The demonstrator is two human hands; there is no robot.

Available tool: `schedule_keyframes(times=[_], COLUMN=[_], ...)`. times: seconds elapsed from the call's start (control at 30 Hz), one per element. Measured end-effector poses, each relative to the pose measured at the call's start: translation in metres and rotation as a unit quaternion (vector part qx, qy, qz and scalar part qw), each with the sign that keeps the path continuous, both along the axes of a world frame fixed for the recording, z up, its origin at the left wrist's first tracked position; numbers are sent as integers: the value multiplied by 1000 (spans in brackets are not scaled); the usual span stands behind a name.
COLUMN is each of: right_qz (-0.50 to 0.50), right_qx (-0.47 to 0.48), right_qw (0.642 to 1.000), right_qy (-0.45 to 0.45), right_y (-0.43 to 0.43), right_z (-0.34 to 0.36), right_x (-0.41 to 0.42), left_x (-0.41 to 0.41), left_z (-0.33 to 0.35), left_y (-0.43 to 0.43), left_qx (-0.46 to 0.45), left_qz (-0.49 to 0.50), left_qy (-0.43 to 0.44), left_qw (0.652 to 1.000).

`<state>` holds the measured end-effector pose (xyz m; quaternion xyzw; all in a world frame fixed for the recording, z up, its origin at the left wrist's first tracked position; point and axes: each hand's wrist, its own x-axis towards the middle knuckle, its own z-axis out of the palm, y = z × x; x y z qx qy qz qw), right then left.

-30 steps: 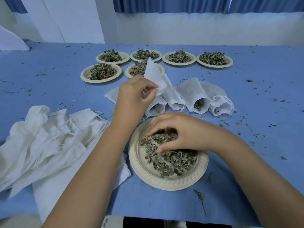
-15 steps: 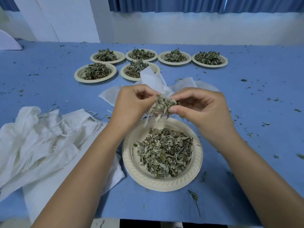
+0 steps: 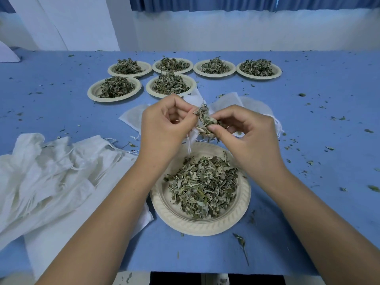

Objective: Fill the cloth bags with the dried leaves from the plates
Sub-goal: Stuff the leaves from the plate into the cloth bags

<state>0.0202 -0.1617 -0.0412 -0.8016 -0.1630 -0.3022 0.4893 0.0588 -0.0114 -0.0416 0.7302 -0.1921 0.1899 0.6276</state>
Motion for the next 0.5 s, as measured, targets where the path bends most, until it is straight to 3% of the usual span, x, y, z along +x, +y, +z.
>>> schedule_keyframes(times=[0.27, 0.4, 0.5], right_qz=[-38, 6, 59], right_qx=[-179, -266, -230], right_qw=[979, 964, 970], right_qy=[-88, -19, 48], right_y=[-1, 1, -5], right_z=[0, -4, -1], right_x=[3, 1, -2], left_x=[-6, -5, -2], left_z=[-6, -6, -5], left_y=[-5, -4, -1], left_qx=[36, 67, 67], left_qz=[60, 72, 72], left_qy=[-98, -130, -126], left_qw=[993, 987, 987])
